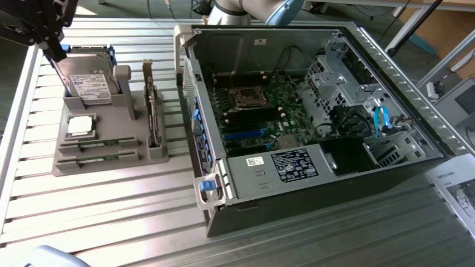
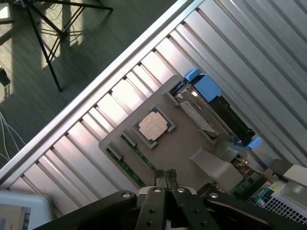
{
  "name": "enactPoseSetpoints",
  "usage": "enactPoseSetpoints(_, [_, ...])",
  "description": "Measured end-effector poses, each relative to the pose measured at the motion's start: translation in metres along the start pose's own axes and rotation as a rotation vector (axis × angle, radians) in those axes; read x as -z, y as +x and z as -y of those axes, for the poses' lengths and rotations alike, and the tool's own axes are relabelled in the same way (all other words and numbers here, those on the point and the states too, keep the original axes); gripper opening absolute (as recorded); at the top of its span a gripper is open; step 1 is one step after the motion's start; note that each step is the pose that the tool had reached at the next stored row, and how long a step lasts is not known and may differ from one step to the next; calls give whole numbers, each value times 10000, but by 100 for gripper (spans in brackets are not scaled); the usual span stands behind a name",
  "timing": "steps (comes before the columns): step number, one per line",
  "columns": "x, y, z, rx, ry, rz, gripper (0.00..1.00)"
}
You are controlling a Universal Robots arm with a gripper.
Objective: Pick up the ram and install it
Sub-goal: 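Pick up the ram and move it above insertion slot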
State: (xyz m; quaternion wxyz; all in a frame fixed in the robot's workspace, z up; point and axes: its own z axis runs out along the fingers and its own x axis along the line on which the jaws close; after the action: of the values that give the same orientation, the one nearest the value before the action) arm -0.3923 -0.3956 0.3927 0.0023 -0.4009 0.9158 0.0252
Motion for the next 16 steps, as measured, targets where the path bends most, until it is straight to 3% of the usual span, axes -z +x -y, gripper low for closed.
enactPoseSetpoints(16, [0, 0, 0, 2358, -57, -104, 10])
